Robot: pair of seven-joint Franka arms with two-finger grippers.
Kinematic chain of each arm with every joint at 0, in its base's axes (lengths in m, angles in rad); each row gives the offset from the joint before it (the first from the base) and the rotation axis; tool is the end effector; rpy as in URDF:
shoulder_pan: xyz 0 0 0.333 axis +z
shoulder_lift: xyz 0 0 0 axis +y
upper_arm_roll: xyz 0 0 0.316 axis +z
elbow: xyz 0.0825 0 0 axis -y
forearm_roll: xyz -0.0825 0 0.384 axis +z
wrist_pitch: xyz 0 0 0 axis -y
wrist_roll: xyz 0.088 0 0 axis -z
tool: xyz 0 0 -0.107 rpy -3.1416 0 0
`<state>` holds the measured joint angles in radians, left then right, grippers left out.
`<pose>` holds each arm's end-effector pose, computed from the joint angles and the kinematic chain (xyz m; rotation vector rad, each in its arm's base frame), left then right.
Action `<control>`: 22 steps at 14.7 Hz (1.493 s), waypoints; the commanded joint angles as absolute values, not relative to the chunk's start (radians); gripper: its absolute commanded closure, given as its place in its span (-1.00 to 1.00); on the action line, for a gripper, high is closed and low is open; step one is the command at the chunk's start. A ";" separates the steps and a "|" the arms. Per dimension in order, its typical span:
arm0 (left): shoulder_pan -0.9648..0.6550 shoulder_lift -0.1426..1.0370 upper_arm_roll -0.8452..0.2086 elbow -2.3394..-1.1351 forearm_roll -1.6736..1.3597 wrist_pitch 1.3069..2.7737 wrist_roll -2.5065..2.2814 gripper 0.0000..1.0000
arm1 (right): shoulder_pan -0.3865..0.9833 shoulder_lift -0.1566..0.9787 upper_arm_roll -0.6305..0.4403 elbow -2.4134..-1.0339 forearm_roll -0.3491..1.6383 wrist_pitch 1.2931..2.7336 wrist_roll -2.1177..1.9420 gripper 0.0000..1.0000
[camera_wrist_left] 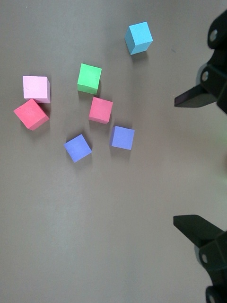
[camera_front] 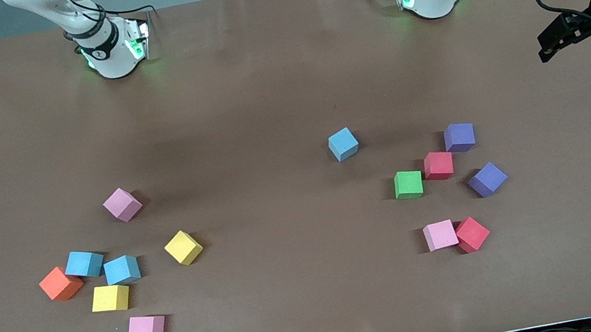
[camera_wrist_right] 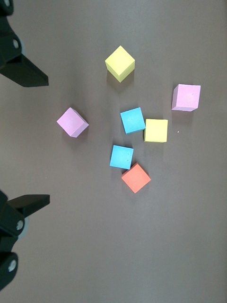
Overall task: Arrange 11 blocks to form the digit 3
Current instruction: 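Move the left gripper down to the light blue cube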
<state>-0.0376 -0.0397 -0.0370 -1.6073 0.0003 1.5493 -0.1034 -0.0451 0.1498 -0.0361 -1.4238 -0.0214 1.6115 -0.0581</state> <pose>0.5381 -0.0406 0.6271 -3.1378 -0.0453 0.0284 0.6029 -0.0495 0.6111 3.1115 -0.0344 0.0561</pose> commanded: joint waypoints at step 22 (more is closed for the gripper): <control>-0.392 0.276 -0.158 -1.770 0.008 2.001 -0.711 -1.00 | -0.126 0.179 -0.029 -1.437 -0.002 1.615 -0.049 -1.00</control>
